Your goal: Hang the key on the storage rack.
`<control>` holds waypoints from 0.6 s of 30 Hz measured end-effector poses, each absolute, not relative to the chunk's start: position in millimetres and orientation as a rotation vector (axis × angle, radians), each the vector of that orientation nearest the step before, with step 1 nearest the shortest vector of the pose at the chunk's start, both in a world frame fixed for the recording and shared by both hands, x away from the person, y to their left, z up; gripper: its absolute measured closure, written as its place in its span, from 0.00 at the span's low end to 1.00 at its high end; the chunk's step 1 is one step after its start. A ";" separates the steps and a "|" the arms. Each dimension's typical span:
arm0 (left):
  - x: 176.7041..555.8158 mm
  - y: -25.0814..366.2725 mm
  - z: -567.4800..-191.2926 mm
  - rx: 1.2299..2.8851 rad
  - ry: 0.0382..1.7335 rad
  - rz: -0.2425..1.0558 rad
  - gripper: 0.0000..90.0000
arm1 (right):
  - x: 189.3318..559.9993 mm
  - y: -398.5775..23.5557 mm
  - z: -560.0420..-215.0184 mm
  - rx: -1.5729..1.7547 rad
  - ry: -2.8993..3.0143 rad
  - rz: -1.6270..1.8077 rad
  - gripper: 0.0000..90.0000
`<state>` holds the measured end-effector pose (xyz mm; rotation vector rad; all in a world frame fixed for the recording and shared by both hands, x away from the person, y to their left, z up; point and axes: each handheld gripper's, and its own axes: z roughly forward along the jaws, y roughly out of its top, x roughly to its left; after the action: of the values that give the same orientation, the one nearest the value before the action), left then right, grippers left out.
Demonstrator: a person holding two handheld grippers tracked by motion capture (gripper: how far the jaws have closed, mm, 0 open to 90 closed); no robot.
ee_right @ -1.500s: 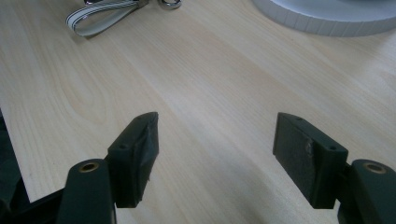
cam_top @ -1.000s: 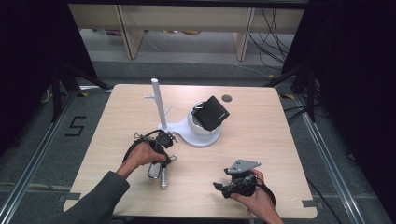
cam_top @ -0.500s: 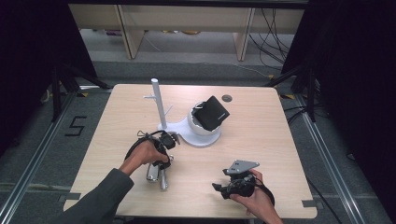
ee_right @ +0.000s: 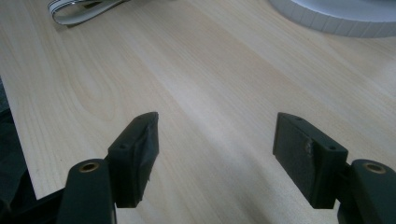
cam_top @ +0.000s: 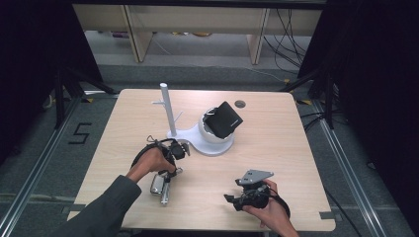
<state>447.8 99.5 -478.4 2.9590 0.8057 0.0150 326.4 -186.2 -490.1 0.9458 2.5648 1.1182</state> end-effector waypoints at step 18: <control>445.6 113.4 -453.8 2.900 0.770 0.059 0.83 | 327.4 -186.6 -490.9 0.941 2.564 1.120 0.36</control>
<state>445.6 113.4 -453.8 2.9001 0.7697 0.0593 327.4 -186.6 -490.9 0.9408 2.5640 1.1203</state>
